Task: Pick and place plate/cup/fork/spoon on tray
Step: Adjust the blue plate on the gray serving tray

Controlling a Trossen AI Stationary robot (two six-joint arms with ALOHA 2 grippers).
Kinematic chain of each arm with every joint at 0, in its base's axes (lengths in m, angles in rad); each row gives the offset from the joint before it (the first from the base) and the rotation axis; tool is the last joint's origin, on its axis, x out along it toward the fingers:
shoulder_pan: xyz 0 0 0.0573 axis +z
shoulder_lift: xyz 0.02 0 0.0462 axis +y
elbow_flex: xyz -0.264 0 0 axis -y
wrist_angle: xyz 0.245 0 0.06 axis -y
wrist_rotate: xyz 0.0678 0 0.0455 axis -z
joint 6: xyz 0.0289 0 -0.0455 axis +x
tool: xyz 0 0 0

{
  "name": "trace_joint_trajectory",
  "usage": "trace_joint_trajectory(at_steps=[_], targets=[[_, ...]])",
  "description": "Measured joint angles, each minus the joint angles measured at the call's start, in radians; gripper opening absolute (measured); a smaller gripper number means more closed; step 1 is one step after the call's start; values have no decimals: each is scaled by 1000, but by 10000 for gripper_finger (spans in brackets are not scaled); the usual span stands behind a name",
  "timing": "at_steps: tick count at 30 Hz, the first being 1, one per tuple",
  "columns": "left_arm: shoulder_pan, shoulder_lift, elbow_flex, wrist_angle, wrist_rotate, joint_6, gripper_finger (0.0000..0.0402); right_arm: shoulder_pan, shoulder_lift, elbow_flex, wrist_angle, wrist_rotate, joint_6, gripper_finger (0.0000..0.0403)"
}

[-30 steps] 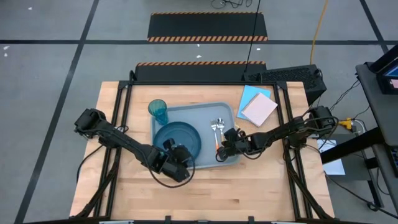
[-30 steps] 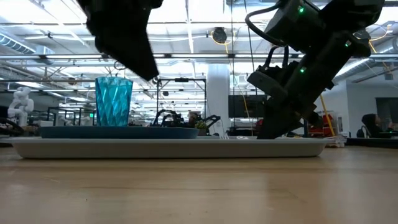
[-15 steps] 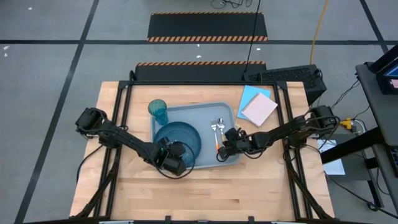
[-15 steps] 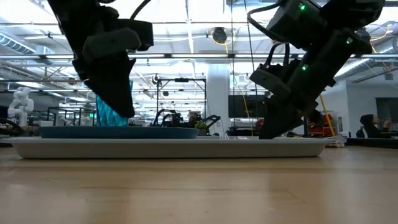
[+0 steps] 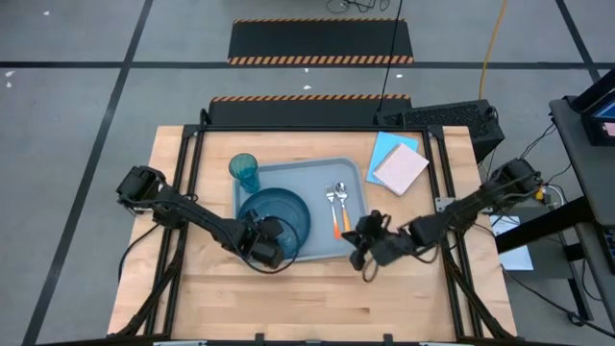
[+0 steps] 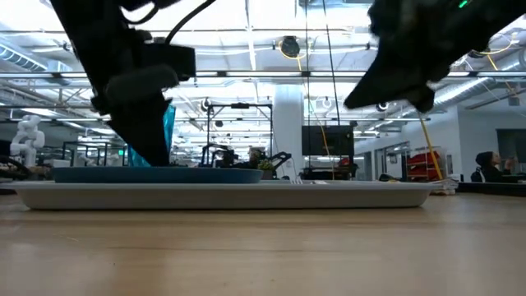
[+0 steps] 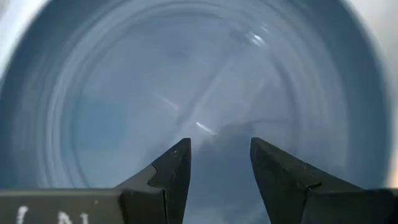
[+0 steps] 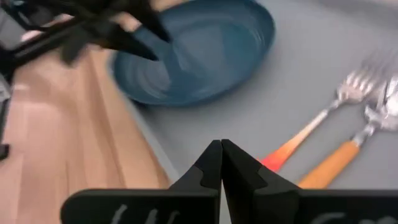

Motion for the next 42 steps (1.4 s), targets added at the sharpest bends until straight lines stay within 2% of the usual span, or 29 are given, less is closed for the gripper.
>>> trace_joint_trajectory(at_steps=[4,8,11,16,18,25,34,42], targets=[[1,0,-44,45,-22,30,170,88,-19,0,-3,91,-114,0],[5,0,-97,129,-34,86,157,142,-21,0,-2,157,-159,0],[12,0,-128,196,-45,151,118,167,-20,0,-2,209,-164,0],[52,0,-158,275,-35,250,27,205,-20,0,8,257,-199,0],[78,-1,-162,280,-8,271,8,218,-20,0,7,257,-211,0],[162,-3,-169,287,70,346,4,259,-20,-20,14,257,-248,0],[199,-2,-170,394,159,418,3,267,-20,-53,15,281,-241,0],[240,33,-169,454,178,483,3,267,-20,-63,20,280,-229,0]])
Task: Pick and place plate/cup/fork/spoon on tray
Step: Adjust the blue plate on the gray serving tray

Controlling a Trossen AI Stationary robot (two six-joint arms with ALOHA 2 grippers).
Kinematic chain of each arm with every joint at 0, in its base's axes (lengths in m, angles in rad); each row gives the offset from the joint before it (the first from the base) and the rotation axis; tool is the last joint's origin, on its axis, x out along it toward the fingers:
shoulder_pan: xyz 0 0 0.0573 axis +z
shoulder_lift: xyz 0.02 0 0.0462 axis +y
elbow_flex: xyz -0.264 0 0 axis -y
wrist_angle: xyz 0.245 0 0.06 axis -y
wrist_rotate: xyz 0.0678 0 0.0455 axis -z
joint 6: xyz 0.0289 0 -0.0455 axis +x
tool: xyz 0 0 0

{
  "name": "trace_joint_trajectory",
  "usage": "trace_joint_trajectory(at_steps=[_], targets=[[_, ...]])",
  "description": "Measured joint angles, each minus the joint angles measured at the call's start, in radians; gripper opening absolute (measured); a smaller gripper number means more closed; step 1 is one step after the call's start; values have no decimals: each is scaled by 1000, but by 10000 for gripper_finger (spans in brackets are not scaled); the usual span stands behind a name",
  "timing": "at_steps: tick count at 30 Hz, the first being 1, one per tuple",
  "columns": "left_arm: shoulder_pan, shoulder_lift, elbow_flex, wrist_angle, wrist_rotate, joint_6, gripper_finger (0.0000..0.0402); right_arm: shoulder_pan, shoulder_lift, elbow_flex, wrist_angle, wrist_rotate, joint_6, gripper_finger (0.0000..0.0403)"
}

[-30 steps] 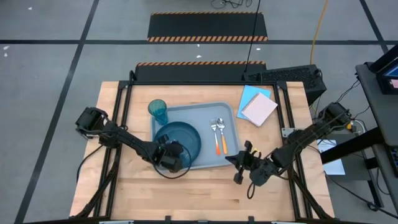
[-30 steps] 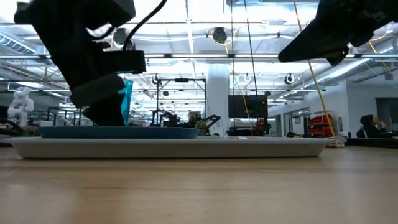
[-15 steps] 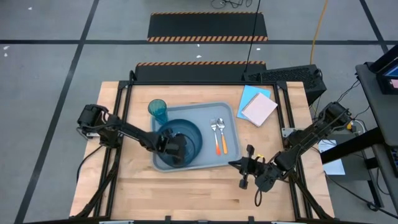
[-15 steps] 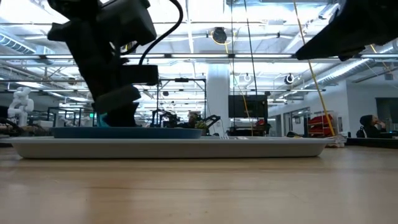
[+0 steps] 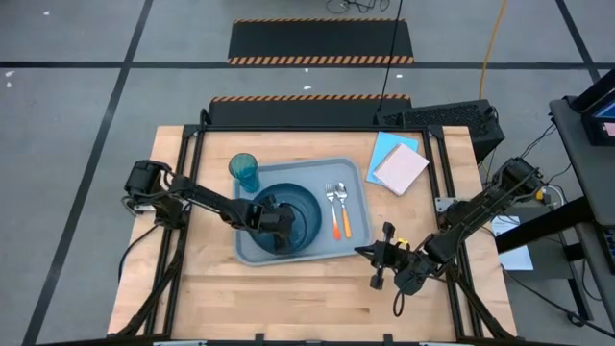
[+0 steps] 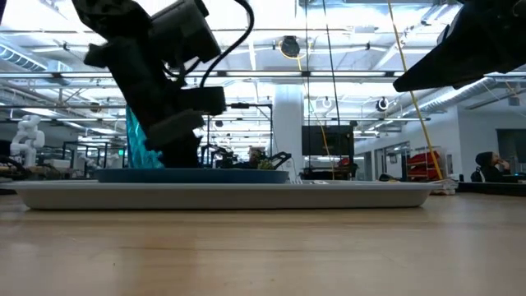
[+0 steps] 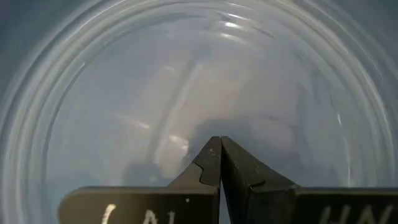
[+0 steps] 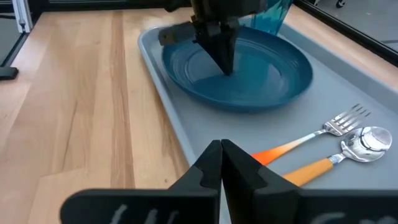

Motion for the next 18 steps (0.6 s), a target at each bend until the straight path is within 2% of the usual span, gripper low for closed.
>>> trace_joint_trajectory(at_steps=[6,18], targets=[[10,52,3,78,9,31,6,0,0,0,2,-1,4,0],[18,57,1,150,6,58,3,0,0,0,8,-1,3,0]])
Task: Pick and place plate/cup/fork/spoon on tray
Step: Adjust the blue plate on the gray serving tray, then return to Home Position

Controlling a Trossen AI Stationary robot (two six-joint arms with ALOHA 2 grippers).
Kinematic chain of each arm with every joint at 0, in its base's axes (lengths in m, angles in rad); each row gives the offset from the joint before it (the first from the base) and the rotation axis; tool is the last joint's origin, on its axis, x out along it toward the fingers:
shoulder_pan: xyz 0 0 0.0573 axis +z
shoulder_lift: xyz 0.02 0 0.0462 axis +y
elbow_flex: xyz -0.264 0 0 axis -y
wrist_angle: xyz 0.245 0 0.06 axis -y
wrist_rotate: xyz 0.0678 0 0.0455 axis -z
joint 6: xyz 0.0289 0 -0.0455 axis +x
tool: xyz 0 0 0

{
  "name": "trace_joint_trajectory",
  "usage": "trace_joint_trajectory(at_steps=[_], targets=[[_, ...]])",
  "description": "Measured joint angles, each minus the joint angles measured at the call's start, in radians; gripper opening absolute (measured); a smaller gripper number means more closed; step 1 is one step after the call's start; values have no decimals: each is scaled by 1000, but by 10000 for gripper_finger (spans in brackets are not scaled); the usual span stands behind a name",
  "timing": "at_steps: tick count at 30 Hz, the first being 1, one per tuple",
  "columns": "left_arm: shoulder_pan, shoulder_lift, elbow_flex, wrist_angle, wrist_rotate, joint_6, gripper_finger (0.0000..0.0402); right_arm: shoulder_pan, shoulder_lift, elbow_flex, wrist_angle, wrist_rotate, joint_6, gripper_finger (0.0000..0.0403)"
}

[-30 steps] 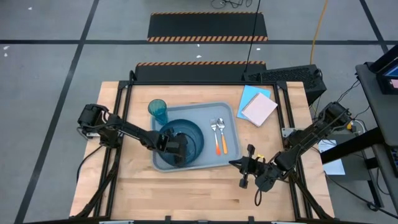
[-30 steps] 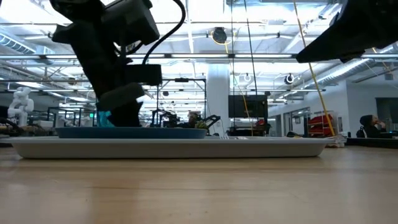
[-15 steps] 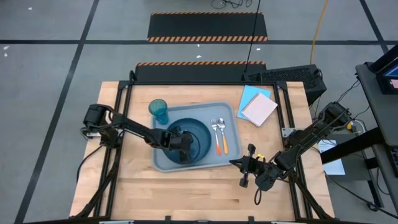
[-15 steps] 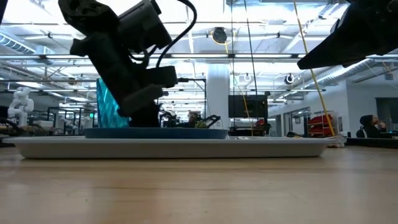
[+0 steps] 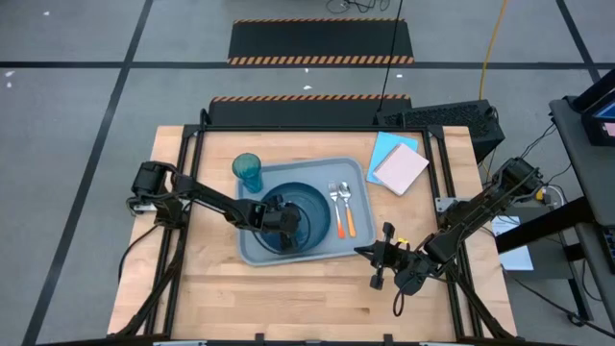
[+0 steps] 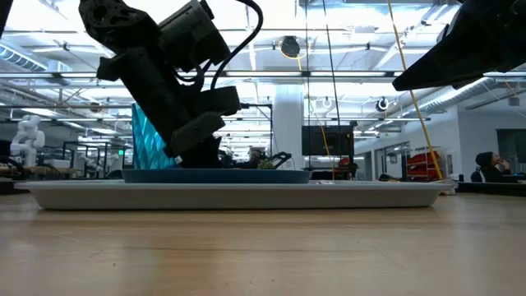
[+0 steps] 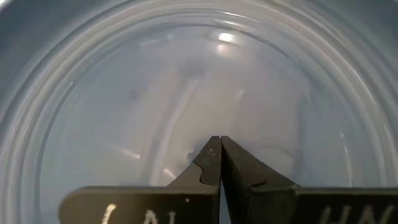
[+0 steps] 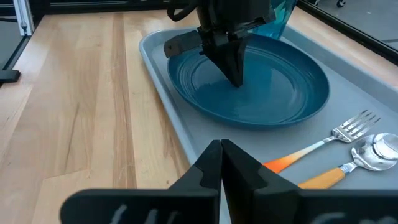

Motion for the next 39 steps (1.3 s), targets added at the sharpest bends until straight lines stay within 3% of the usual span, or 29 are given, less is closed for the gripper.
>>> trace_joint_trajectory(at_steps=[15,25,29,34,39], targets=[[18,-9,7,75,-1,36,9,0,0,0,33,-3,-8,0],[-28,-116,11,33,-57,31,10,1,0,0,32,-4,-13,0],[-84,-204,12,98,-50,48,10,0,0,-13,37,-3,58,0],[-225,-361,13,112,-181,119,10,2,0,-23,57,-4,-15,0],[-370,-472,13,50,-396,179,10,-4,-31,-23,68,-3,-377,0]])
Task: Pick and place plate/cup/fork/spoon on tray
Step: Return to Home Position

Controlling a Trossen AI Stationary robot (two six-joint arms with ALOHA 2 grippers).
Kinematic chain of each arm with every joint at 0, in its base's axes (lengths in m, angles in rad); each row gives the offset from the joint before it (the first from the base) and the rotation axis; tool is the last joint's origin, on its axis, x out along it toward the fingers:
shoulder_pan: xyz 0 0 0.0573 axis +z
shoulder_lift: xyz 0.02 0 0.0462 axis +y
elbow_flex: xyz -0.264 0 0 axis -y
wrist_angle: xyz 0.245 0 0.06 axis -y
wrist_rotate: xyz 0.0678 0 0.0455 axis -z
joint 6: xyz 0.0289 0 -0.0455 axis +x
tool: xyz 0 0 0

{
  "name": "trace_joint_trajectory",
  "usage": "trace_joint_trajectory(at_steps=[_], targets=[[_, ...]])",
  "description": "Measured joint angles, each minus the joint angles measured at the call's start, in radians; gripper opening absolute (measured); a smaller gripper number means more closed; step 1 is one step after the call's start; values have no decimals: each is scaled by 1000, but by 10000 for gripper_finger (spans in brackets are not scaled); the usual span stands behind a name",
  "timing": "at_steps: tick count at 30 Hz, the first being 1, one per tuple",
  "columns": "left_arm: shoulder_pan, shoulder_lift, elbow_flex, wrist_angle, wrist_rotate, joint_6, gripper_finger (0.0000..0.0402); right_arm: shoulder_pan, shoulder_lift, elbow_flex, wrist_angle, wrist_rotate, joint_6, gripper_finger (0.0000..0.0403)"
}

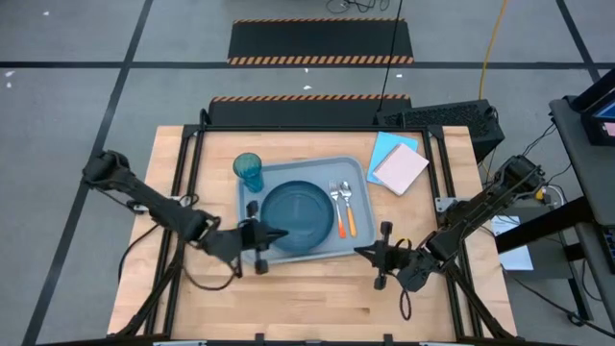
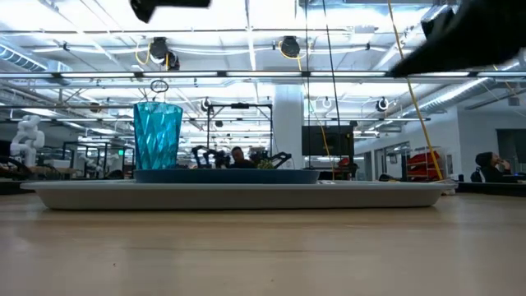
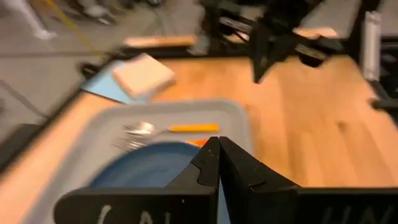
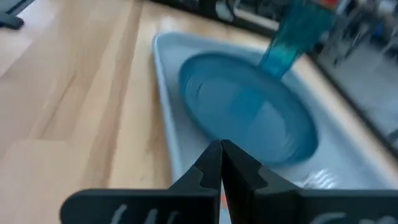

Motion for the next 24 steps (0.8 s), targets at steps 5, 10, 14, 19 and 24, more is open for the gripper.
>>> trace_joint_trajectory(at_steps=[5,10,14,19,24], targets=[[-49,-32,0,-78,-114,-11,10,-10,-98,0,89,-1,-202,0],[-82,-32,-20,-83,-115,-28,10,17,-228,0,101,-105,-255,0],[-127,-32,-22,-81,-145,-37,10,67,-294,0,89,-190,-196,0],[-197,-32,-22,-91,-185,-106,10,127,-308,-36,99,-181,-179,0],[-264,-12,-23,-96,-191,-181,10,143,-308,-138,187,-180,-178,0]])
